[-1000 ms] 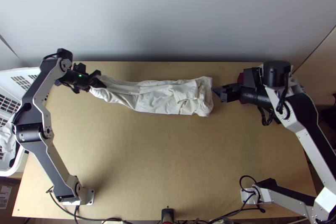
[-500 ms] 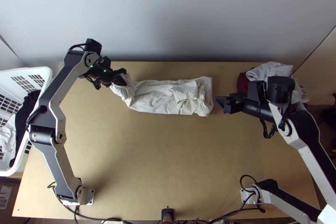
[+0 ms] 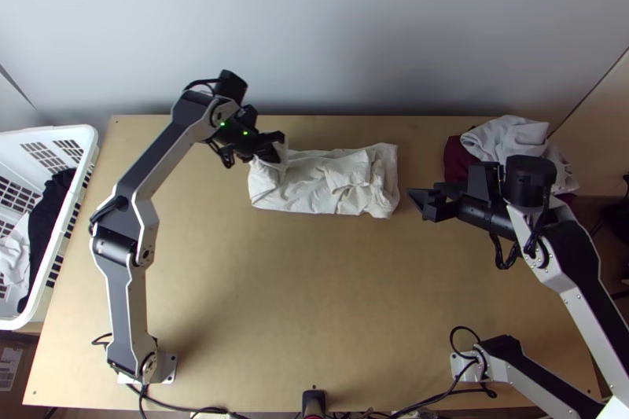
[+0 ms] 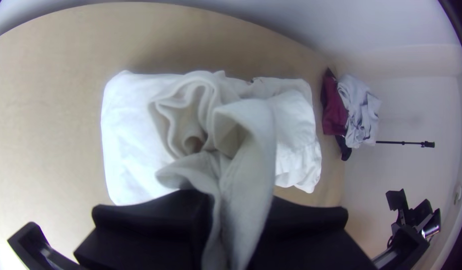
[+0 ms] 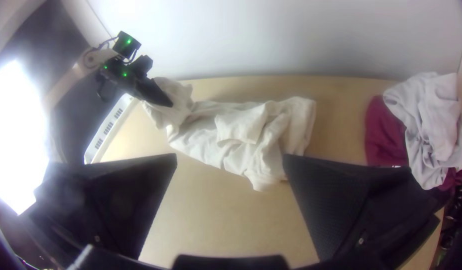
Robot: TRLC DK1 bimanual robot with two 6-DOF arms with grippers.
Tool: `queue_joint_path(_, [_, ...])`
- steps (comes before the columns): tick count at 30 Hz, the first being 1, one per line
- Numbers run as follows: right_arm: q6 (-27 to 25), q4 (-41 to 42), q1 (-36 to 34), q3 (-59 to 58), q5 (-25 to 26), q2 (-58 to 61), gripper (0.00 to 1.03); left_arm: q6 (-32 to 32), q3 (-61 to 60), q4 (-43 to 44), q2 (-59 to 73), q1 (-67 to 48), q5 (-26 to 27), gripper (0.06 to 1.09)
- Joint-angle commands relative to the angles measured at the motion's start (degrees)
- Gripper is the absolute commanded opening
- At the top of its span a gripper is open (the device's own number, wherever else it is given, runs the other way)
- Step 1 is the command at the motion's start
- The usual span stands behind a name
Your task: Fold the t-shirt
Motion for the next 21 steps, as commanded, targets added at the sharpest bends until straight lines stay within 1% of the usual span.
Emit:
queue_joint_path(1, [0.02, 0.18, -1.21, -1.19, 0.03, -1.92, 0.99, -1.62, 7.07, -0.9, 4.1, -4.88, -0.38, 0.09])
queue_joint_path(12, [0.98, 0.27, -2.0, -3.21, 0.03, -3.59, 0.99, -3.02, 8.65, 0.77, 6.57, -8.66, -0.38, 0.09])
queue_joint_path(21, [1.25, 0.62, -2.35, -4.53, 0.03, -4.82, 0.99, -6.45, 8.74, 7.71, 7.09, -12.17, -0.38, 0.09])
